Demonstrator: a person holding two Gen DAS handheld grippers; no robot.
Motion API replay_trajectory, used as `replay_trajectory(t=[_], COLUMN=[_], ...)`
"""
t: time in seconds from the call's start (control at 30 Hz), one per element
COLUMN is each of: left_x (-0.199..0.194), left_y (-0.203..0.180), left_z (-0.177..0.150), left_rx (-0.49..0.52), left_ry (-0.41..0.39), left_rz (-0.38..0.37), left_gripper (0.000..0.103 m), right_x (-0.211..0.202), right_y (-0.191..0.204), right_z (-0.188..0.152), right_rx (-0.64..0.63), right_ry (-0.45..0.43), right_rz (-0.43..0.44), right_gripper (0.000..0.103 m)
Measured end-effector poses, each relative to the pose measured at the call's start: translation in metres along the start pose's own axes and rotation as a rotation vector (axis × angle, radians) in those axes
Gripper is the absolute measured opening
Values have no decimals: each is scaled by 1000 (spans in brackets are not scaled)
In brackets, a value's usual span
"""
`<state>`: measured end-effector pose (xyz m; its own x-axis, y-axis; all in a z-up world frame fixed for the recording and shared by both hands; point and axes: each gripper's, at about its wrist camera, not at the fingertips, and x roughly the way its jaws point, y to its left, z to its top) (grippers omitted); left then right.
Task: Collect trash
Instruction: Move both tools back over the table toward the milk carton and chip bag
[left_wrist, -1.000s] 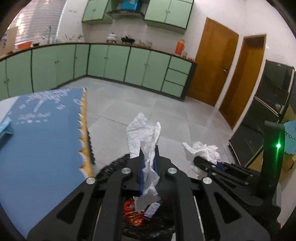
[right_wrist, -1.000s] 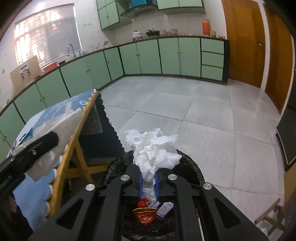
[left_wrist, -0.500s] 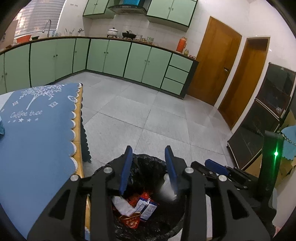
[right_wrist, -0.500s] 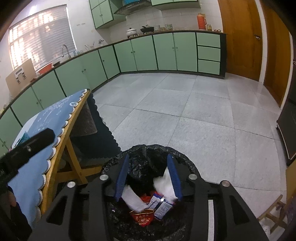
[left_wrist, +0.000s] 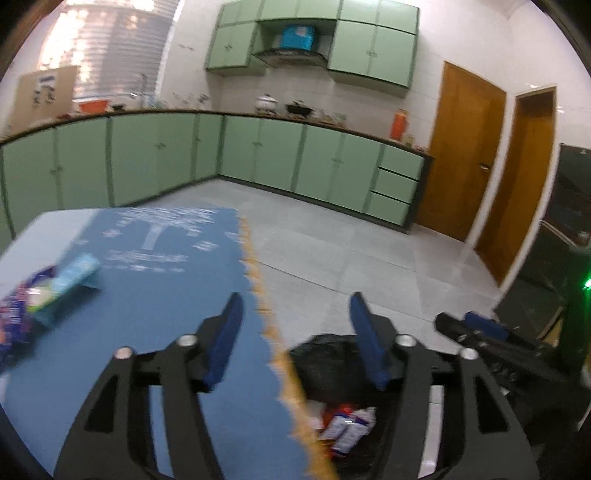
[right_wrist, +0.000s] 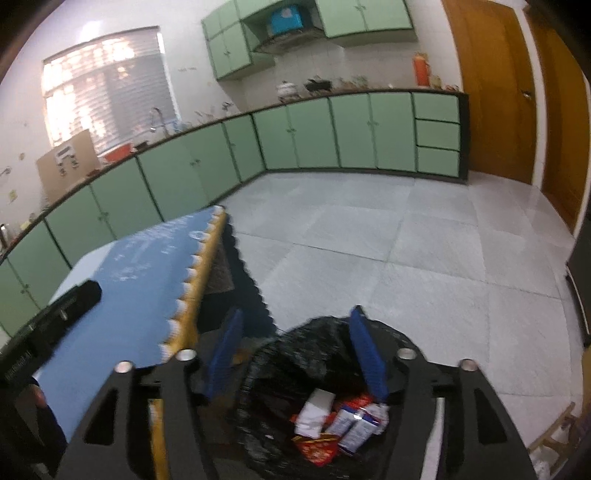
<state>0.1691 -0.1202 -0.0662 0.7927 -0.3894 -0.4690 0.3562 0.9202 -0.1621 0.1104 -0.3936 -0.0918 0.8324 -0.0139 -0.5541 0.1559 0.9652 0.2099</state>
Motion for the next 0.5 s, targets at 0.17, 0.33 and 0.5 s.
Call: replay_trajectory(t=[0.17, 0.33, 0.5], left_x=[-34, -64, -87], left_y=[61, 124, 190], left_z=[0, 3, -1], left_rx=[-18, -32, -77], left_ry=[-32, -59, -46], left_rz=[142, 307, 448], left_gripper=[73, 76, 77], right_x=[-1, 9, 25], right_y=[63, 122, 176], right_z=[6, 8, 6], right_rx=[-65, -125, -154], right_ry=[-17, -21, -19], right_rz=[86, 158, 211], right_gripper=[88, 92, 92])
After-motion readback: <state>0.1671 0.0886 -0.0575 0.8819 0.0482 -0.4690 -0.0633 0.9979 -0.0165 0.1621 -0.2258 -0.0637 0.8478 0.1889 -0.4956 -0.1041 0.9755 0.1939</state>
